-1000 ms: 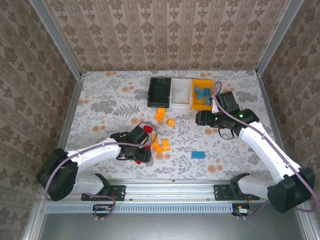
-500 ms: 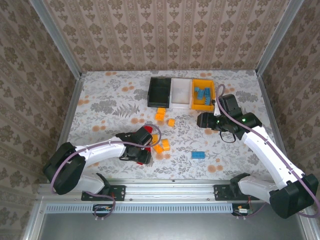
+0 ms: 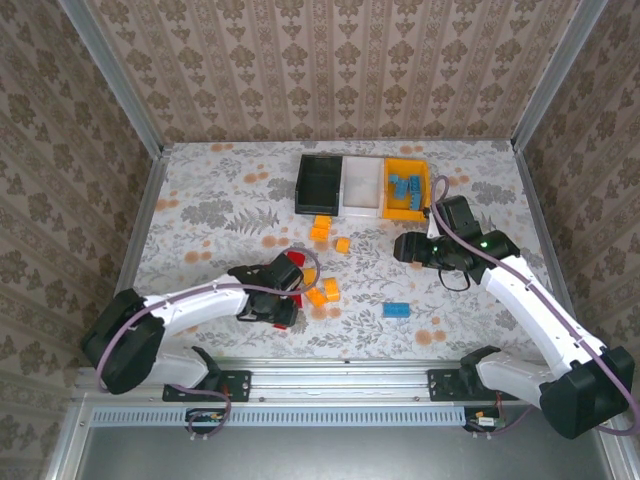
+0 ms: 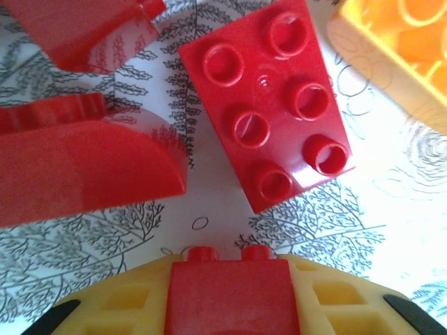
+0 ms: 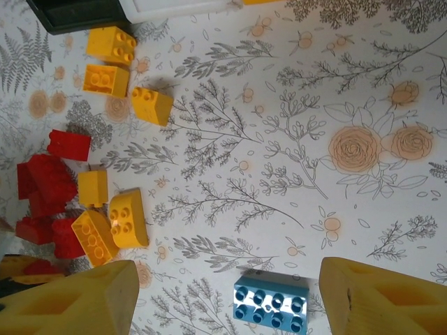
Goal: Sort the legos into containers by color
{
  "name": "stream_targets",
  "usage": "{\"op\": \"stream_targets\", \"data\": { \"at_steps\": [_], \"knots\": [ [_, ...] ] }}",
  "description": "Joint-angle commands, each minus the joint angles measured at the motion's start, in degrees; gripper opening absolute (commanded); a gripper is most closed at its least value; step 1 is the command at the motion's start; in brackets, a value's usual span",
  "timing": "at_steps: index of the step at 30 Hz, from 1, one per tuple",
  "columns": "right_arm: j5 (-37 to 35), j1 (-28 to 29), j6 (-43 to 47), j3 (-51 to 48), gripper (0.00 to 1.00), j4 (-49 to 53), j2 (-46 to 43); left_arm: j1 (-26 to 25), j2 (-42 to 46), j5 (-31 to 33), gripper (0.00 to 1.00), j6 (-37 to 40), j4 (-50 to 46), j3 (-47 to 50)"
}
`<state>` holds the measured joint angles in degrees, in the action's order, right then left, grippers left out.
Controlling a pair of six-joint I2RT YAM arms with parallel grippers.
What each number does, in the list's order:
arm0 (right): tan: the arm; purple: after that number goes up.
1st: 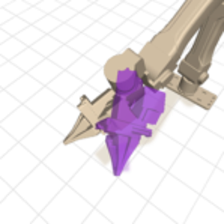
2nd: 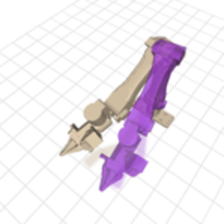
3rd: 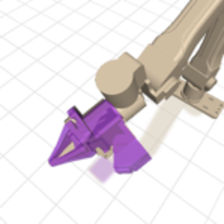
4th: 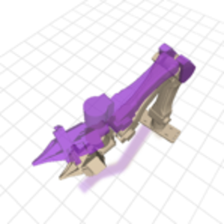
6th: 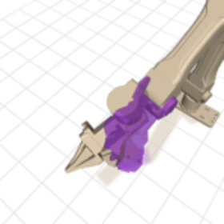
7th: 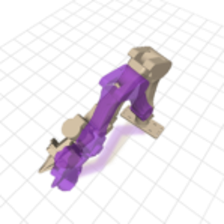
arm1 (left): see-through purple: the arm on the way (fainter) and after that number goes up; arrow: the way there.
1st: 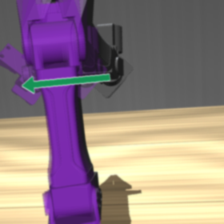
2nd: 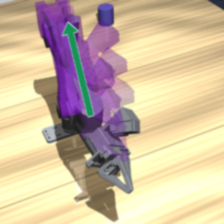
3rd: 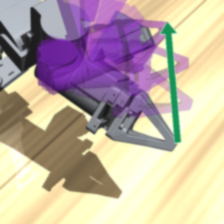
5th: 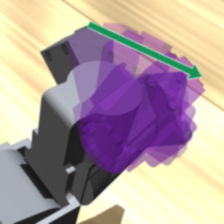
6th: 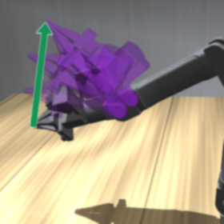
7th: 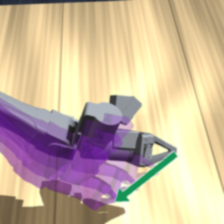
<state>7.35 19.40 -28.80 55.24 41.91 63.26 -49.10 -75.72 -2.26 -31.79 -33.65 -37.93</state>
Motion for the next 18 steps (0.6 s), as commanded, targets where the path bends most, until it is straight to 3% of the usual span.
{"op": "stream_targets", "data": {
  "at_steps": [1, 6, 10, 13, 18],
  "knots": [
    [0.6, 0.4, -0.66, -1.15, 0.71, -0.08, -0.31, -0.04, 5.23, 0.75, 0.34, -1.6, -4.09, -2.65],
    [0.75, 0.38, -1.27, -3.72, 0.71, -0.36, -1.03, 3.57, 12.27, -1.51, 0.35, -1.33, -7.48, -6.77],
    [1.74, 0.53, -2.67, -7.05, 0.71, -1.28, -1.62, 8.89, 10.86, -4.44, 0.35, 2.27, -8.48, -14.67],
    [2.44, 0.94, -3.97, -9.71, 0.71, -2.0, -2.82, 12.47, 3.76, -6.05, 0.35, 6.51, -8.88, -24.5],
    [2.34, 2.11, -5.69, -13.1, 0.71, -1.51, -6.62, 15.64, -16.22, -7.25, 0.35, 13.95, -11.37, -46.6]
  ]
}}
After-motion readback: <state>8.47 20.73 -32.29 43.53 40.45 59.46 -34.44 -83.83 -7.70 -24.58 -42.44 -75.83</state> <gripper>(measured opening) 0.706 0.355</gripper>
